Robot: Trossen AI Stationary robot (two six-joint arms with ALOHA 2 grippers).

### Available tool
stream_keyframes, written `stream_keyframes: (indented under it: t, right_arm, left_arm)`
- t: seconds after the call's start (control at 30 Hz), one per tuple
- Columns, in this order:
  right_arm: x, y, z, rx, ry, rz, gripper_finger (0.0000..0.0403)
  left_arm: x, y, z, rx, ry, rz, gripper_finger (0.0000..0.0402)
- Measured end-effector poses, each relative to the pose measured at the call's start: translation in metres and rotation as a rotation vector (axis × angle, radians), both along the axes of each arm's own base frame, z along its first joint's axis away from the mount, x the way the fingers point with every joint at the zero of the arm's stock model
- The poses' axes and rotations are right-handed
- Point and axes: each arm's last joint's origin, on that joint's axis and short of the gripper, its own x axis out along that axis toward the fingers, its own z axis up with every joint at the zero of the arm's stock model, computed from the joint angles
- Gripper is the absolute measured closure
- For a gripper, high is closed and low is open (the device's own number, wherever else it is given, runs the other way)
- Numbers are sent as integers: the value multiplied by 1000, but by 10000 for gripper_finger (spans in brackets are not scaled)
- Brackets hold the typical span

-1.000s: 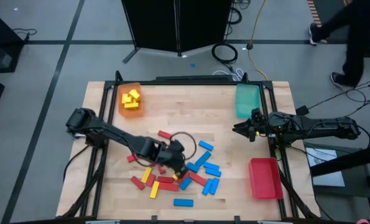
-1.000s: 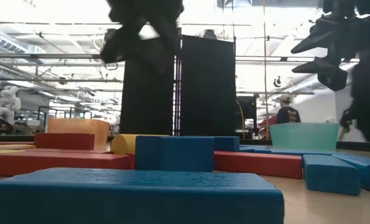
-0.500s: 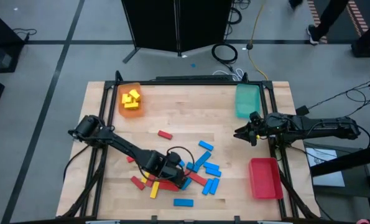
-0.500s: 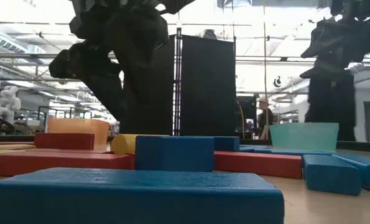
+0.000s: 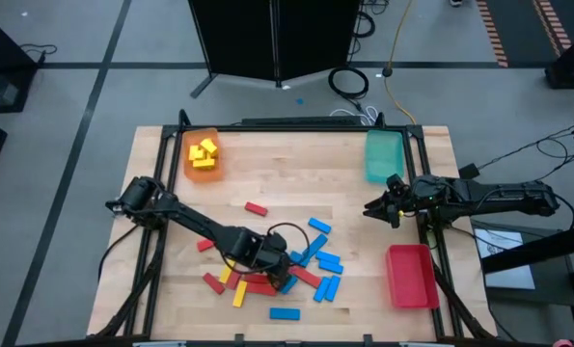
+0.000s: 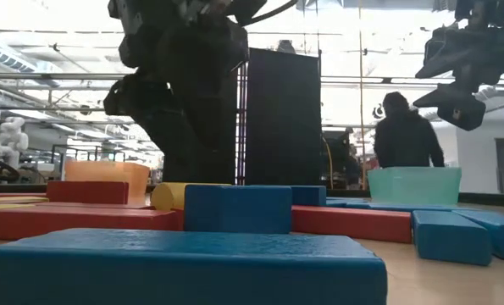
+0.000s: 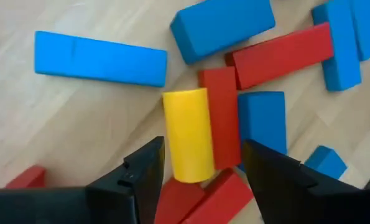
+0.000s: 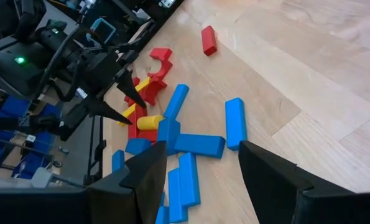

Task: Sort blocks
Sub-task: Put the yellow block into the orange bin

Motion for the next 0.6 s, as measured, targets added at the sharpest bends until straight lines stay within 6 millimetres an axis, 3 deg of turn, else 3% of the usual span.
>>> stream_keyframes:
  t: [0.6]
  right_arm:
    - [0,0,0,-1,0,-1,209]
  left_arm:
    - [2,5,0,28,-14,73,189]
